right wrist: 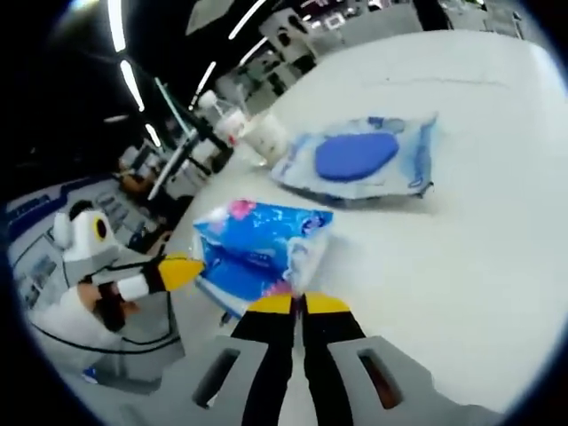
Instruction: Arrange the tabletop items into an orderly group along one side of the table until the central work area is clear of visible clutter.
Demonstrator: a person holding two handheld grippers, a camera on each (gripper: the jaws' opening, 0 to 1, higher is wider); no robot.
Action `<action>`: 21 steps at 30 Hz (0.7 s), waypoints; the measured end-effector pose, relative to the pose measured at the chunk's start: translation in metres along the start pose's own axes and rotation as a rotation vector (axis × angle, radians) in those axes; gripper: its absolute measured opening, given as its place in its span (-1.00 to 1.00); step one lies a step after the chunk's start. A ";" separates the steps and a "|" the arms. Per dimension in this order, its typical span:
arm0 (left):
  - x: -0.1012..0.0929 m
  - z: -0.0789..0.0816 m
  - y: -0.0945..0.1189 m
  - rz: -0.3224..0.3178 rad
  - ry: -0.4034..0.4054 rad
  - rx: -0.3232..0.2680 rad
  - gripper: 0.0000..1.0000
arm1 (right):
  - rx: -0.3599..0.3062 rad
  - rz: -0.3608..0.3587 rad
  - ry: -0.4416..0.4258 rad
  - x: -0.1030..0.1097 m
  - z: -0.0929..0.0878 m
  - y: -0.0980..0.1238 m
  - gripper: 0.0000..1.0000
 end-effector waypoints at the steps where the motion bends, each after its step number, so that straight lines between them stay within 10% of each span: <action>1: -0.003 0.001 0.000 -0.008 -0.009 -0.004 -0.99 | 0.001 -0.005 -0.016 -0.001 -0.001 0.002 -1.00; 21: -0.066 0.018 -0.009 -0.138 -0.111 -0.016 -1.00 | -0.149 -0.053 -0.112 -0.022 0.010 0.075 -1.00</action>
Point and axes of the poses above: the point that each gripper's makers call its tool centre point, and the gripper's own axes: y roughly backward along the fingers, x roughly to its left, z roughly out of its top, the point moved 2 cm from there along y, roughly backward along the fingers, and after that the axes turned 2 degrees about -y, right-handed, at the moved point
